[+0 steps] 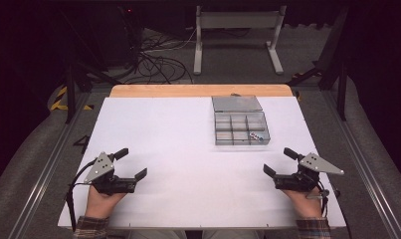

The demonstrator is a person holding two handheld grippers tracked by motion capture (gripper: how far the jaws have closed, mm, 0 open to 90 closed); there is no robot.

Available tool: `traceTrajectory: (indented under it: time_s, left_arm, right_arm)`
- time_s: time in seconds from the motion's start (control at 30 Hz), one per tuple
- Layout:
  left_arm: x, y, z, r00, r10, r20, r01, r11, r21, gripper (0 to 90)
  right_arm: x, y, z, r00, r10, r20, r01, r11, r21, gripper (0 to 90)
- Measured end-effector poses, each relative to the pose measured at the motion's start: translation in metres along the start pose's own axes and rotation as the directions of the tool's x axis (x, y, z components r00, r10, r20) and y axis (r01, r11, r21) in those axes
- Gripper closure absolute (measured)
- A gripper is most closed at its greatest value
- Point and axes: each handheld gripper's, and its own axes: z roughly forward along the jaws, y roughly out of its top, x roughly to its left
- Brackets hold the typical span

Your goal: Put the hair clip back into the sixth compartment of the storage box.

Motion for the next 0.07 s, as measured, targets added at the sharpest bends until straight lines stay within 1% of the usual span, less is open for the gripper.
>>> traceTrajectory:
  time_s: [0.07]
  left_arm:
    - [0.0005,-0.0004,0.0007,1.0000,-0.002,0.004,0.002,0.9998,0.020,4.8]
  right_arm:
    - [-0.0014,-0.0001,0.0005,0.9999,-0.007,0.014,0.007,0.999,0.031,0.0]
